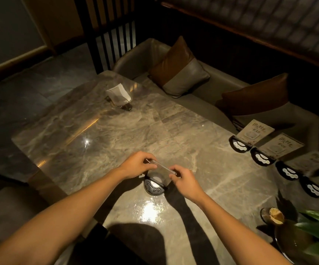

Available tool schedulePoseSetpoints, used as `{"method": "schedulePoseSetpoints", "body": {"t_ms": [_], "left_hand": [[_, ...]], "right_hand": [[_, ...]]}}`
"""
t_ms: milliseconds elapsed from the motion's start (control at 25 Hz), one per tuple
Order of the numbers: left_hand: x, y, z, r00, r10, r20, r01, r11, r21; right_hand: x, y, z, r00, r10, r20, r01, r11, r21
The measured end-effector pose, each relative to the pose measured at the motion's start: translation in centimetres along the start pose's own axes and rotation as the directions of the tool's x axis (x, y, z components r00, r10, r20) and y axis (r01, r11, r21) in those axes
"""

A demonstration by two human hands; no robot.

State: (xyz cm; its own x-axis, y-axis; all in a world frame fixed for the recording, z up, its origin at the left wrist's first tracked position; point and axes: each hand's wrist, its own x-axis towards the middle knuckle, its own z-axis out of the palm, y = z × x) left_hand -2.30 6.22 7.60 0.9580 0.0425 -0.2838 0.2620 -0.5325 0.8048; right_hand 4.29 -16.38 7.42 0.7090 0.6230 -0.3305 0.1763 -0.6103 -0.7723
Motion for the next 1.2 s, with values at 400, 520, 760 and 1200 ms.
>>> {"method": "schedulePoseSetpoints", "body": {"t_ms": [400, 520, 760, 1200], "left_hand": [[12.3, 6.4, 1.6, 0.996, 0.086, -0.012, -0.085, 0.995, 0.055], [17.7, 9.0, 2.8, 0.993, 0.11, -0.033, -0.106, 0.99, 0.096], [26.8, 13.8, 5.2, 0.98, 0.134, -0.148, -0.111, 0.982, 0.154], [34.6, 15.9, 7.6, 0.98, 0.14, -0.141, -0.122, 0.984, 0.13]], "right_hand": [[6.0, 2.6, -11.5, 0.992, -0.003, -0.126, -0.021, 0.983, -0.185], [8.3, 3.9, -16.2, 0.978, -0.006, -0.207, -0.05, 0.963, -0.265], [12.6, 6.3, -24.0, 0.953, -0.059, -0.297, -0.07, 0.912, -0.404], [17.4, 10.8, -28.7, 0.932, 0.007, -0.362, -0.159, 0.906, -0.392]]}}
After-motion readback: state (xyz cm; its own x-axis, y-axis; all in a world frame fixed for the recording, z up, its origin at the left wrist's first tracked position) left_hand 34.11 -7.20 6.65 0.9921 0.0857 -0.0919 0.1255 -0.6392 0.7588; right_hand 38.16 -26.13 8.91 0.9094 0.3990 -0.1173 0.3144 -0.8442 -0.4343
